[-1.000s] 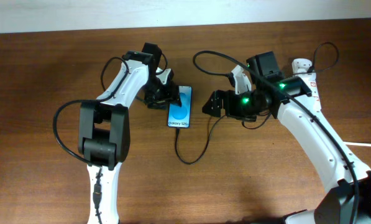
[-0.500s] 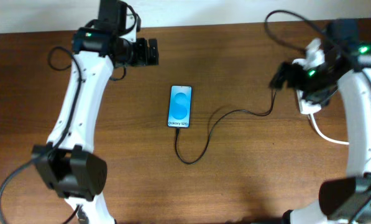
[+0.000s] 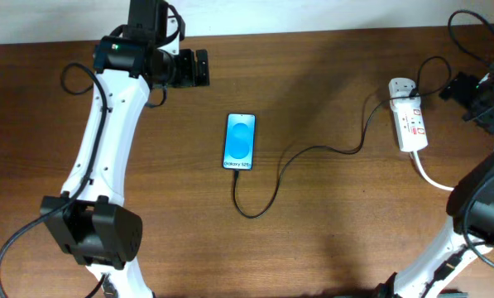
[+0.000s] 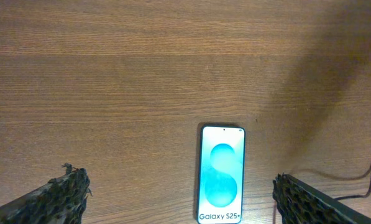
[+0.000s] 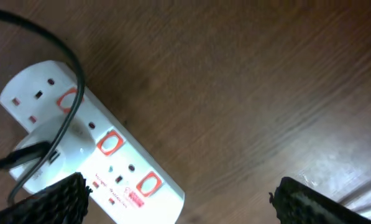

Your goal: Plug charger to phone and switch on socket

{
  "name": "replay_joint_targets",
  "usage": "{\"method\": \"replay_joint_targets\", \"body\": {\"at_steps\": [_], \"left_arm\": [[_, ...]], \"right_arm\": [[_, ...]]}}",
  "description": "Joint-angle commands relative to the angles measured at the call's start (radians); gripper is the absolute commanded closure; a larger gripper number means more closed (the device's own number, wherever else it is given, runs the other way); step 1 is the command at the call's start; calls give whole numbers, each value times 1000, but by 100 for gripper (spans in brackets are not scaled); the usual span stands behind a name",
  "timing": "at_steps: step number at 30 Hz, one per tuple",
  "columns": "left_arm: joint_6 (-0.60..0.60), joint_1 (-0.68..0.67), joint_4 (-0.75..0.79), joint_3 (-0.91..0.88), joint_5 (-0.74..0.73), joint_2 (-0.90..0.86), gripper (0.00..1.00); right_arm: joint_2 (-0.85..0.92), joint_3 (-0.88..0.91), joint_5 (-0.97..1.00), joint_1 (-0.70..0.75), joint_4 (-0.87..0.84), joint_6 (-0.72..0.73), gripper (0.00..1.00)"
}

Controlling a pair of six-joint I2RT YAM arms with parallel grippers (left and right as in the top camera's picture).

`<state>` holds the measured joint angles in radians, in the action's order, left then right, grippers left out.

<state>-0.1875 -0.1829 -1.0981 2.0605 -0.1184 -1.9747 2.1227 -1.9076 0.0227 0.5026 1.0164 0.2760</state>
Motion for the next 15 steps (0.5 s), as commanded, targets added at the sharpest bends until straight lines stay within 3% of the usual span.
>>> {"method": "replay_joint_targets", "body": {"at_steps": [1, 15], "left_arm": [[2, -2, 1, -3, 11, -6, 1], [2, -2, 1, -3, 11, -6, 1]], "right_arm": [[42, -15, 6, 2, -27, -10, 2], [191, -6, -129, 2, -107, -10, 2]]}}
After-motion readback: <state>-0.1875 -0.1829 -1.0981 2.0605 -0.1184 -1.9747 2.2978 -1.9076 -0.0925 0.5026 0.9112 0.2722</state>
